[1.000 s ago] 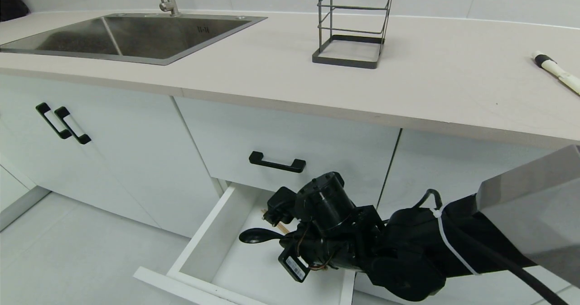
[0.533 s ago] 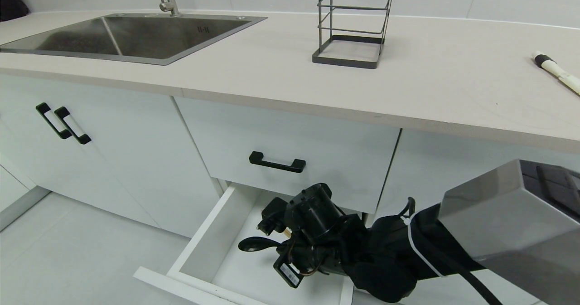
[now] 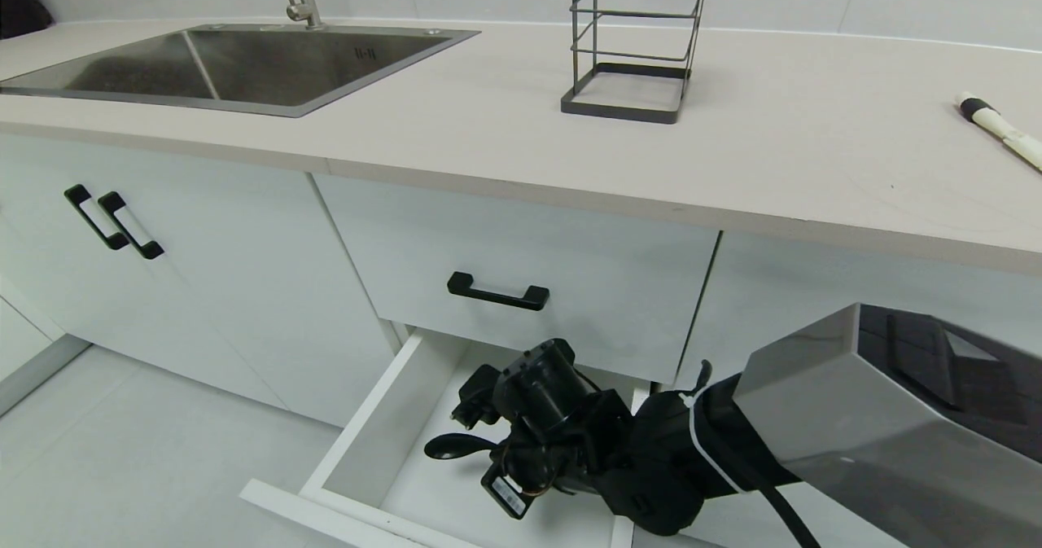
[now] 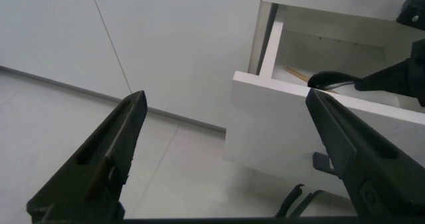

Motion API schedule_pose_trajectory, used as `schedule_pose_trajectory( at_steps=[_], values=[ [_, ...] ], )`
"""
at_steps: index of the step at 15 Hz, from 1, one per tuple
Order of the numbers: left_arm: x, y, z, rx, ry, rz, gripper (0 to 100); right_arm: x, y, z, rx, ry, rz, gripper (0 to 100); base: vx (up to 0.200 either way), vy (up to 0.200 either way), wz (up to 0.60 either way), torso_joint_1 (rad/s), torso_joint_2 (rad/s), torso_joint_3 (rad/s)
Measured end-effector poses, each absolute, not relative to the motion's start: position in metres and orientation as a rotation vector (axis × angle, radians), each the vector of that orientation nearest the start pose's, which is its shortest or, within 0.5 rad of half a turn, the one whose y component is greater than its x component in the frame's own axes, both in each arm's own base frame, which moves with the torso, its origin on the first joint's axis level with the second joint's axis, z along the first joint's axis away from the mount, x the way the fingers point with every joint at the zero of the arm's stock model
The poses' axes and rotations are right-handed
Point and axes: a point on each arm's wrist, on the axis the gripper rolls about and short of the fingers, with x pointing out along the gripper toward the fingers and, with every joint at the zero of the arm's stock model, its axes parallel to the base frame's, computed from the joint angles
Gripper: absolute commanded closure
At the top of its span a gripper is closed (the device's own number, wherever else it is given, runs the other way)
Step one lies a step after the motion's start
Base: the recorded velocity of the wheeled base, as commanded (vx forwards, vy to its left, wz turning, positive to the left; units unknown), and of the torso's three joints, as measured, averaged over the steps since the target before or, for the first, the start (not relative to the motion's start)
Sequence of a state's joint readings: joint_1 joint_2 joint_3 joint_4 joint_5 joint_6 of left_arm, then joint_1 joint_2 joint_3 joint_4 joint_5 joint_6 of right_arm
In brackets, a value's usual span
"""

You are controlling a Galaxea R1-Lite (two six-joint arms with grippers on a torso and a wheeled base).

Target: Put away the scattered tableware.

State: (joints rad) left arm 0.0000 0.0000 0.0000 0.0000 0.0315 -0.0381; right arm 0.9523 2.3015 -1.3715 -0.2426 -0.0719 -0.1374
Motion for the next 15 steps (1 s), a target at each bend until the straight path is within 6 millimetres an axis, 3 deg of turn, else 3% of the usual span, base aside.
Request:
schedule_pose_trajectory(
  at_steps=[15],
  values=[
    [-0.023,0.001,0.075,-0.038,-0.001,0.031,0,0.273,0.382,0.031,-0.491,0.591,0.891,100,0.0,0.0,0.0,0.0,0.0,0.0]
  ],
)
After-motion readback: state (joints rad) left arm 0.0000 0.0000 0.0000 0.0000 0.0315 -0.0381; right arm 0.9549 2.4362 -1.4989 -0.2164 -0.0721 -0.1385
